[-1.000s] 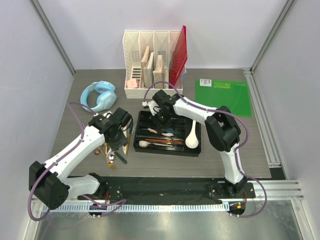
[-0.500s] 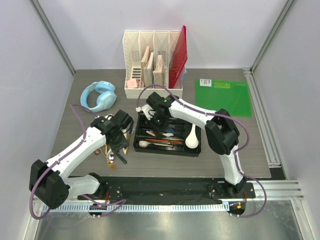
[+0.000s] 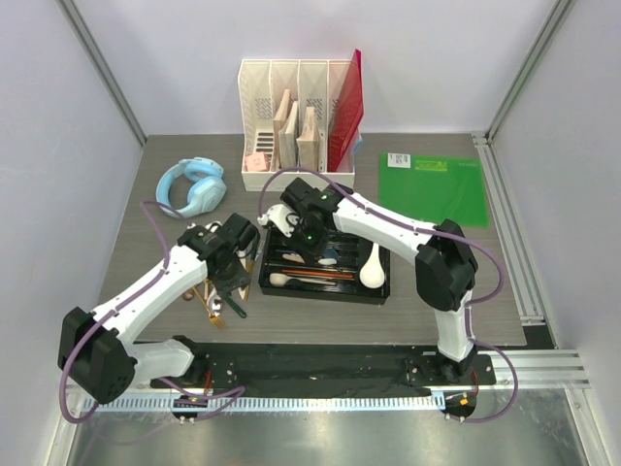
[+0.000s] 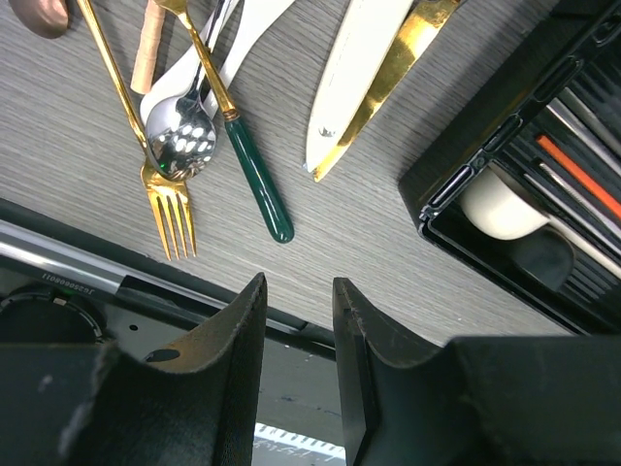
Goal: Sort the eating utensils into containers
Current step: Adjust the spoon in the storage box.
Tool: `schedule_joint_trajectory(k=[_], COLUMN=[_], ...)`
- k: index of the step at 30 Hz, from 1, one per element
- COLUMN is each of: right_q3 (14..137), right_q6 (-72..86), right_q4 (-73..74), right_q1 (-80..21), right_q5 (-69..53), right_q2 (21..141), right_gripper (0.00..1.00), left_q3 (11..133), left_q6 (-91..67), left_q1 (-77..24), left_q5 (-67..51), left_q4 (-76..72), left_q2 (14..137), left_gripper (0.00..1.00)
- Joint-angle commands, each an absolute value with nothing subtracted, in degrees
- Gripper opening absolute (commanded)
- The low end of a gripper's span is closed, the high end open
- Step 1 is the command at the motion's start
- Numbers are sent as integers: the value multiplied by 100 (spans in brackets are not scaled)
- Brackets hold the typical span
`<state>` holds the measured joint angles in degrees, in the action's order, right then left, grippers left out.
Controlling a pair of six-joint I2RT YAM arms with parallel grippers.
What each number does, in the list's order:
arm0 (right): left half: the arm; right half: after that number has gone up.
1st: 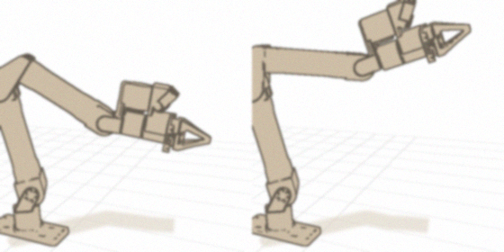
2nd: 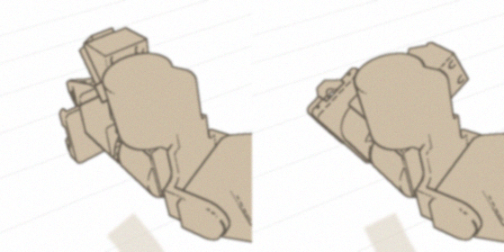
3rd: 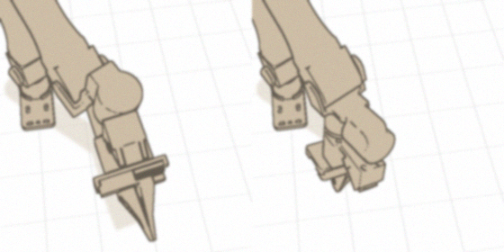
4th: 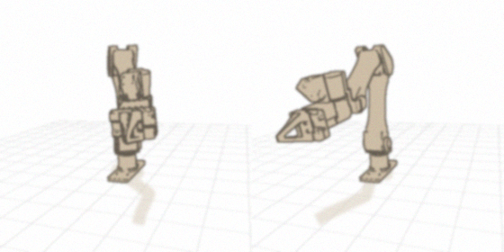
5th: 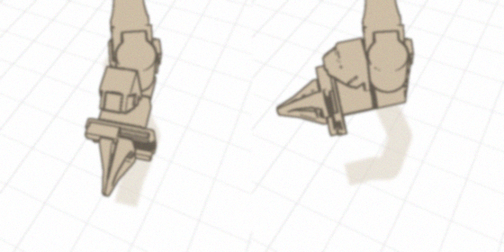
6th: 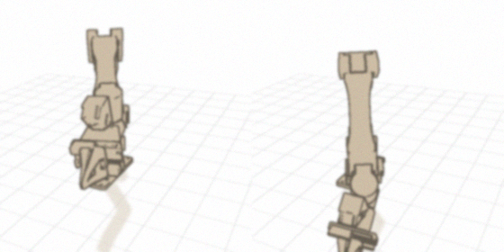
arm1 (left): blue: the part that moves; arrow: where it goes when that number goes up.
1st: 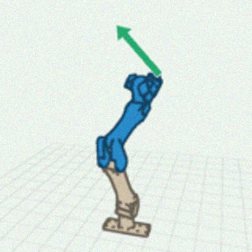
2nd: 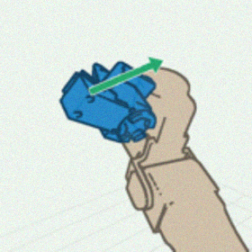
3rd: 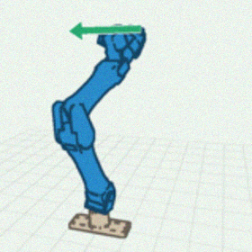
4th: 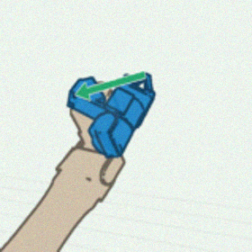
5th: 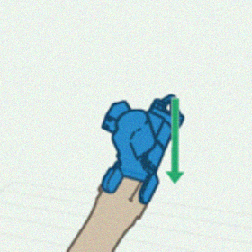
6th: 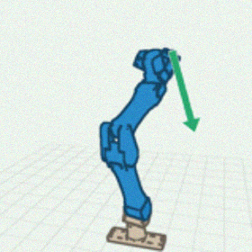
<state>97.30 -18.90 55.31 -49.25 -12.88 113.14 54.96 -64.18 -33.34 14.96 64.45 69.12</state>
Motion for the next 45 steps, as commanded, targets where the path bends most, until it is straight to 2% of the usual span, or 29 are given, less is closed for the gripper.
schedule_joint_trajectory(k=[1,18,24,41,43,44,45], right_q3=[9844,9827,9677,9325,9378,9413,9422], right_q6=[-2548,-3515,-3787,-3727,-3639,-3595,-3577], right_q4=[5572,4756,4439,4025,4025,4034,4043], right_q1=[-4913,-4658,-4588,-4236,-4245,-4236,-4236], right_q5=[-896,-1415,-1994,-2487,-2505,-2557,-2558], right_q2=[10890,11355,11557,11856,11926,11944,11970], right_gripper=[1,1,1,1,5,14,15], left_q3=[5695,5300,5142,4948,4974,4992,5001], left_q6=[-6196,-6144,-6187,-6328,-6328,-6328,-6328], left_q1=[-3305,-3305,-3305,-3305,-3305,-3305,-3305], left_q5=[1582,1327,1327,1301,1318,1344,1353], left_q4=[6363,6284,6363,6460,6495,6504,6530], left_q2=[7031,7005,6856,6715,6706,6706,6706], left_gripper=[34,33,33,33,33,33,33])
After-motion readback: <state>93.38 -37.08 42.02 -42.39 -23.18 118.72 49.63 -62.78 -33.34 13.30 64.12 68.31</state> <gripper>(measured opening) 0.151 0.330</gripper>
